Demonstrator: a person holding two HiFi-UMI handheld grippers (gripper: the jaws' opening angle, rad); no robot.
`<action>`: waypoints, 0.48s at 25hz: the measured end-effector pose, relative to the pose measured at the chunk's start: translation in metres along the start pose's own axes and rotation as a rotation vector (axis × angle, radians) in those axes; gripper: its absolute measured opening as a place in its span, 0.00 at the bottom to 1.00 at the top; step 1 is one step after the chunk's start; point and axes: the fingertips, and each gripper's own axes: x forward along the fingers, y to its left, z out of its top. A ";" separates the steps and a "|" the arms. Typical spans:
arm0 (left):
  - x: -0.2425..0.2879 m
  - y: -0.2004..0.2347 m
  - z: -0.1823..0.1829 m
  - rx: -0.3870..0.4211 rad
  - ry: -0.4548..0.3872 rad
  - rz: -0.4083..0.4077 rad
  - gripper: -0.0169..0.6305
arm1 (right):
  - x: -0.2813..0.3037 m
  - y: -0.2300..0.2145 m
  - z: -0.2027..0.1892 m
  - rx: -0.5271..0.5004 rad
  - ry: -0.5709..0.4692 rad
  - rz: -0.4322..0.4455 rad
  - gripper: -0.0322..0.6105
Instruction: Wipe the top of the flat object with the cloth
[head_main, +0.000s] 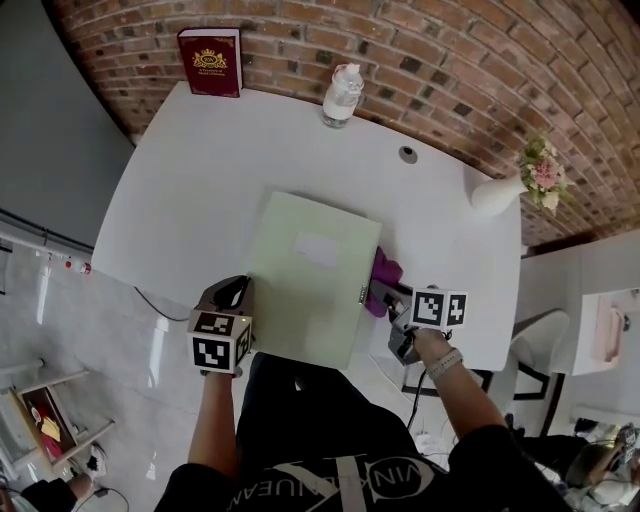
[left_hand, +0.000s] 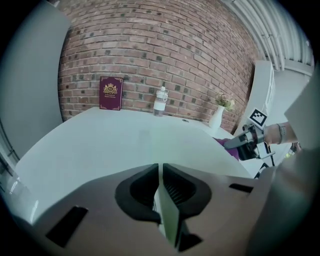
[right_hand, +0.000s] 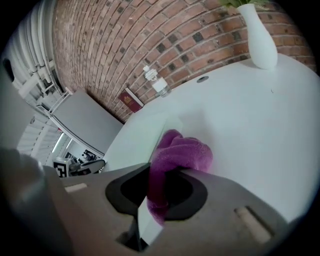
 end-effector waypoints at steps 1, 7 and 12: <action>0.000 0.000 0.000 0.001 0.001 0.004 0.07 | -0.002 0.003 -0.009 -0.011 0.011 0.005 0.15; 0.000 0.000 0.001 -0.008 -0.019 0.037 0.07 | -0.017 0.020 -0.051 -0.134 0.068 0.004 0.15; -0.001 0.000 0.001 -0.025 -0.046 0.060 0.07 | -0.028 0.035 -0.092 -0.194 0.116 0.028 0.15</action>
